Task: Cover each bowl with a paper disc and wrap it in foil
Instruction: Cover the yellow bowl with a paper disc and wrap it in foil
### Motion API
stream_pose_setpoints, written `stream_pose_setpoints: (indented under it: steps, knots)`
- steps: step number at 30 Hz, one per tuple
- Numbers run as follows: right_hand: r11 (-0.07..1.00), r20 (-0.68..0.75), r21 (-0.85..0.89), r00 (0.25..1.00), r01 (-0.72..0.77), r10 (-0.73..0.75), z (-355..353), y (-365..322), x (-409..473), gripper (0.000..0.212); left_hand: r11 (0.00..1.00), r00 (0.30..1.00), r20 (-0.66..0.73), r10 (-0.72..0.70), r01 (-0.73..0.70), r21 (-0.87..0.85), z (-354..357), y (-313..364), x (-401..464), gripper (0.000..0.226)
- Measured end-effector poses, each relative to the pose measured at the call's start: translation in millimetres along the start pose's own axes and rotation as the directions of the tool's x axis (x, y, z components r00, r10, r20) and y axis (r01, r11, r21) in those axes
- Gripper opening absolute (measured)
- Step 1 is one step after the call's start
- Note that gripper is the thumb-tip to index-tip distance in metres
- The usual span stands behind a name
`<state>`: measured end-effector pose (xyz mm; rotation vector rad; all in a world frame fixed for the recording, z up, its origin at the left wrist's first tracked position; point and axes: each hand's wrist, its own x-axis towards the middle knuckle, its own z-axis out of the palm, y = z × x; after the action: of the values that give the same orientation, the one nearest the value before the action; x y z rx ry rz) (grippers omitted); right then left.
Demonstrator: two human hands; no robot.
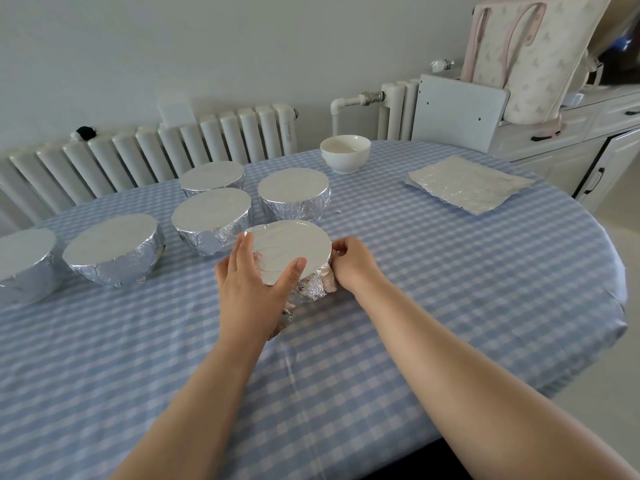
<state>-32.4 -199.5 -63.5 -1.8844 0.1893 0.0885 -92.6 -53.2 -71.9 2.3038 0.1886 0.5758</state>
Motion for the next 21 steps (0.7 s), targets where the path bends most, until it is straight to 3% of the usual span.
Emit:
stream_pose_setpoints:
  steps: [3,7,11,17,21]
  knots:
    - [0.999,0.03,0.048,0.999,-0.02,0.019,-2.6,0.3,2.0,0.013,1.0,1.0,0.003,0.005,-0.005,-0.003,-0.4,1.9,-0.6,0.114]
    - [0.953,0.104,0.263,0.987,-0.148,0.125,-6.1,6.4,-1.4,0.03,1.0,1.0,0.014,0.012,-0.012,-0.003,0.7,1.4,0.2,0.114]
    - [0.88,0.145,0.423,0.975,-0.217,0.17,-17.7,5.5,-4.8,0.03,1.0,1.0,0.021,0.012,-0.012,-0.011,-1.7,1.6,0.9,0.117]
    - [0.963,0.126,0.265,0.992,-0.053,0.02,-24.0,-7.4,-19.8,0.028,1.0,0.999,0.027,0.021,-0.021,-0.008,-1.7,2.3,0.9,0.116]
    - [0.967,0.113,0.247,0.993,-0.059,0.031,-17.8,-6.2,-18.6,0.028,1.0,1.0,0.02,0.023,-0.023,-0.01,-0.6,0.5,1.7,0.116]
